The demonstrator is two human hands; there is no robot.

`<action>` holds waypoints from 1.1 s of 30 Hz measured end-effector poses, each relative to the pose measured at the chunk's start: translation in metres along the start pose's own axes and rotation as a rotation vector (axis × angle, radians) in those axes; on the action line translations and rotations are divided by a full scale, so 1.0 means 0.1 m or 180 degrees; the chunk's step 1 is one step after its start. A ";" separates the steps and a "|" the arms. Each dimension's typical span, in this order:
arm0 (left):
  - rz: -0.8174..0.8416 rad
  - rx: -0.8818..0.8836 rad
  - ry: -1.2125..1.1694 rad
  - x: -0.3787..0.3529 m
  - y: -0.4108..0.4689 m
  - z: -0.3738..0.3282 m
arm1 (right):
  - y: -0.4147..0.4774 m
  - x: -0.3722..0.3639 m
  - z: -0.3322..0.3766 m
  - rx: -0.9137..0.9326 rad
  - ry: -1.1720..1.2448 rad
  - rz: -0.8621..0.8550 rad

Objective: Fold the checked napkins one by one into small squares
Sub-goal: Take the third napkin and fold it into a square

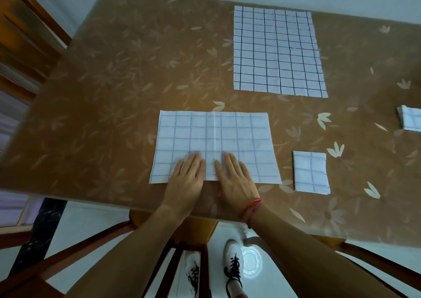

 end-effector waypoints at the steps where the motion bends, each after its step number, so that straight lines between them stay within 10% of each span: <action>1: 0.0042 -0.0032 -0.0056 -0.03 -0.06 -0.04 | -0.05 -0.05 0.01 -0.0022 0.0074 0.0068; 13: 0.0239 -0.0264 -0.0311 -0.11 -0.51 -0.32 | -0.49 -0.27 0.37 0.0577 0.0089 -0.0085; 33: 0.0761 0.0998 -0.0001 -0.17 -0.88 0.37 | -0.76 -0.21 -0.10 -0.0384 -0.0090 0.0229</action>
Point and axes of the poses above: each hand's wrist, its own y-axis towards the middle knuckle, its own x-axis out of the back of the hand, z = x × y, the point moved 7 cm from there along y, towards the middle knuckle, and after that the axes turned 5 degrees about y, right-handed, at the moved point
